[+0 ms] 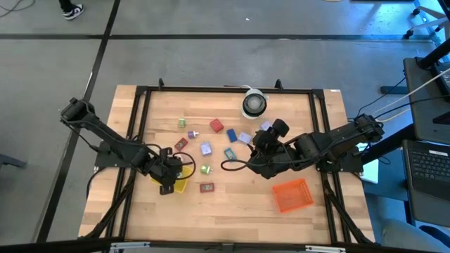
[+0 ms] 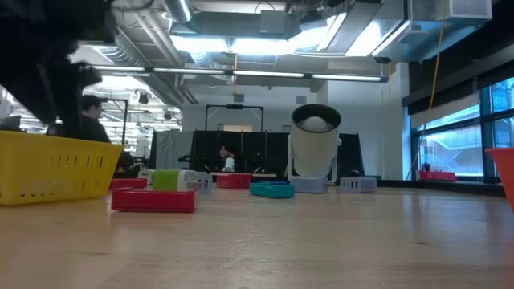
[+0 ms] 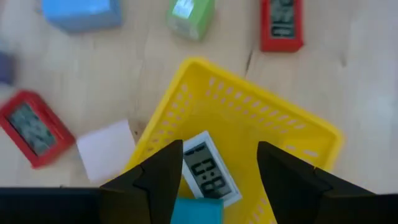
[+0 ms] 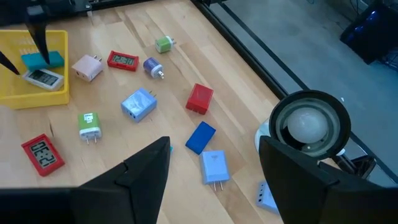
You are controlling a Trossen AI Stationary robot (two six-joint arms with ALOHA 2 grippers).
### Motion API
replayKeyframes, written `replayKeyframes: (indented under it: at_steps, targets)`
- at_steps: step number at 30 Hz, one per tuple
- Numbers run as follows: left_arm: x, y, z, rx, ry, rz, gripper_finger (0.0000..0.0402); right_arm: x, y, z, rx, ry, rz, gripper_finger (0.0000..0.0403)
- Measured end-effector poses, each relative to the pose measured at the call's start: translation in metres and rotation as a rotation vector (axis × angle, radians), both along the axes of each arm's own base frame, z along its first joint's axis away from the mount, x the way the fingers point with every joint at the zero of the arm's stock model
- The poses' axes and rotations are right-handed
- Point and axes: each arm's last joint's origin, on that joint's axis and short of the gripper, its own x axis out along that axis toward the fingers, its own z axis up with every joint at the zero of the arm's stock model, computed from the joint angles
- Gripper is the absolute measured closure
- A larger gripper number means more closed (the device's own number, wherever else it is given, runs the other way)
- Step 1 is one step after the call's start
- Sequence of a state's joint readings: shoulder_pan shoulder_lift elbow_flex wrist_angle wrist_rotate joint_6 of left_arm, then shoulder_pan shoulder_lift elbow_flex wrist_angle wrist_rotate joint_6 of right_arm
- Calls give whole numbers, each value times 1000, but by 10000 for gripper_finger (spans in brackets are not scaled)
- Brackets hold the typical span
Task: Pick & Place Office items
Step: Put the bottom light green charger adapter into the orange bin
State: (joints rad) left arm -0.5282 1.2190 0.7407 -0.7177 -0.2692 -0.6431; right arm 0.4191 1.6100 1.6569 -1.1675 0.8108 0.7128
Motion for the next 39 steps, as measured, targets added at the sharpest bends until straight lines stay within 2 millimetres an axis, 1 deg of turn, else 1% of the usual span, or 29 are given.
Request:
replayKeyframes:
  at_steps: [4, 7, 10, 12, 14, 16, 21, 25, 29, 33, 35, 39]
  targets:
    - [5, -1, 21, 90, -29, -55, 200, 0, 0, 0, -4, 9, 12, 156]
    - [10, -1, 29, 169, -84, -111, 200, 0, 0, 0, -7, 12, 15, 156]
    - [20, 2, 27, 237, -103, -166, 197, 1, 0, -1, -27, 12, 7, 156]
    - [28, 6, 24, 312, -109, -177, 194, 1, 0, -1, -28, 11, 6, 156]
    - [37, 12, 19, 397, -98, -180, 192, 2, -1, -3, -32, 14, 0, 156]
    - [46, 19, 11, 437, -62, -196, 189, 2, -1, -7, -38, 27, 0, 156]
    - [69, 30, -11, 409, 2, -277, 182, 1, -1, -22, -45, 80, 7, 156]
    - [81, 31, -18, 340, -32, -336, 182, 0, -2, -32, -49, 116, 11, 156]
    - [86, 32, -16, 231, -75, -392, 182, -1, -2, -37, -52, 133, 7, 156]
    - [87, 34, -16, 167, -79, -413, 182, -1, -2, -38, -53, 134, 7, 156]
    - [88, 35, -18, 148, -72, -418, 182, -1, -2, -38, -53, 134, 7, 156]
    - [89, 38, -19, 172, -68, -412, 182, -1, -2, -38, -51, 131, 7, 156]
